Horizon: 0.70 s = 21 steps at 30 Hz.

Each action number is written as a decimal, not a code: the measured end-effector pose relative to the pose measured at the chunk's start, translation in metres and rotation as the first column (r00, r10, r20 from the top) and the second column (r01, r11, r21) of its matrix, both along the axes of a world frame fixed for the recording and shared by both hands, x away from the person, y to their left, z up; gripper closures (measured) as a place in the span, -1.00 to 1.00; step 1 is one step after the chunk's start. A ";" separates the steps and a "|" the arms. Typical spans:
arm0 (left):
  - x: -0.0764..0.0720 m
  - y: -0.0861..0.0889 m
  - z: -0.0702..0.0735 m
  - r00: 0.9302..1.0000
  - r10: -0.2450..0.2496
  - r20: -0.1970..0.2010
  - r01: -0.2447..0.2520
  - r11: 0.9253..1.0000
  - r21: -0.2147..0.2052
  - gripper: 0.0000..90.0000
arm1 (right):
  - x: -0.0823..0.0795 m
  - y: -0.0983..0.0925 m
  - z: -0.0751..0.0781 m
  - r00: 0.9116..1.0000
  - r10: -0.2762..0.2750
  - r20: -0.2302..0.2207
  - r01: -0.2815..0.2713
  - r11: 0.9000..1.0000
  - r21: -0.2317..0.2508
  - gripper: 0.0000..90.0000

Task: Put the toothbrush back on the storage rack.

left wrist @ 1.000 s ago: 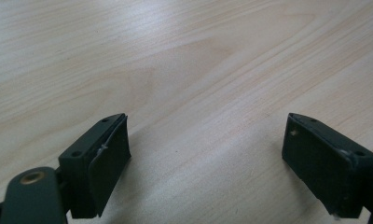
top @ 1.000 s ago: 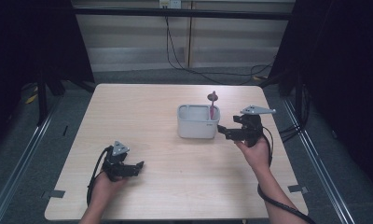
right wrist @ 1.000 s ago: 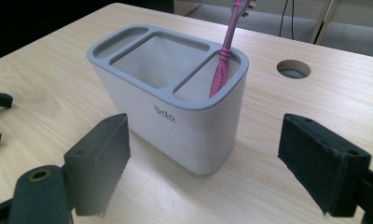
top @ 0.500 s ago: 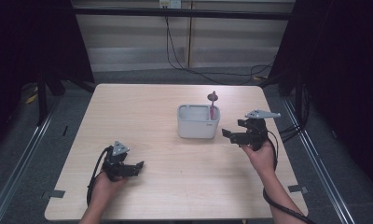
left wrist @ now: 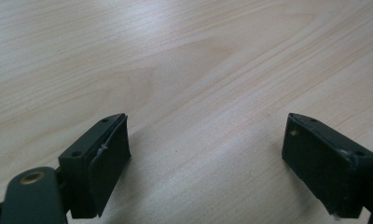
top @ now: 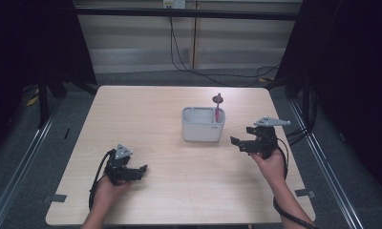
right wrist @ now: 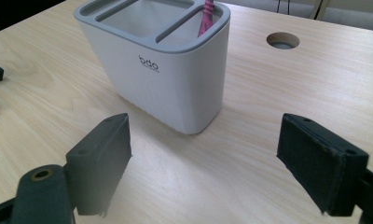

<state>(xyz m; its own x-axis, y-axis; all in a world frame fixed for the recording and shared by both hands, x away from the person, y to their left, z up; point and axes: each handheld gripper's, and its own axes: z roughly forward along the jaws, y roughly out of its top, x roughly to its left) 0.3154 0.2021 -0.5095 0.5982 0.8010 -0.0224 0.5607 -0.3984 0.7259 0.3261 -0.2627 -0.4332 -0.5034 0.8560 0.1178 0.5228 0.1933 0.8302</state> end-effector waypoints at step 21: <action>0.000 0.000 0.000 1.000 0.000 0.001 0.000 1.000 0.000 -0.68 | -0.011 -0.014 -0.015 1.000 -0.024 -0.017 0.024 1.000 0.004 -0.62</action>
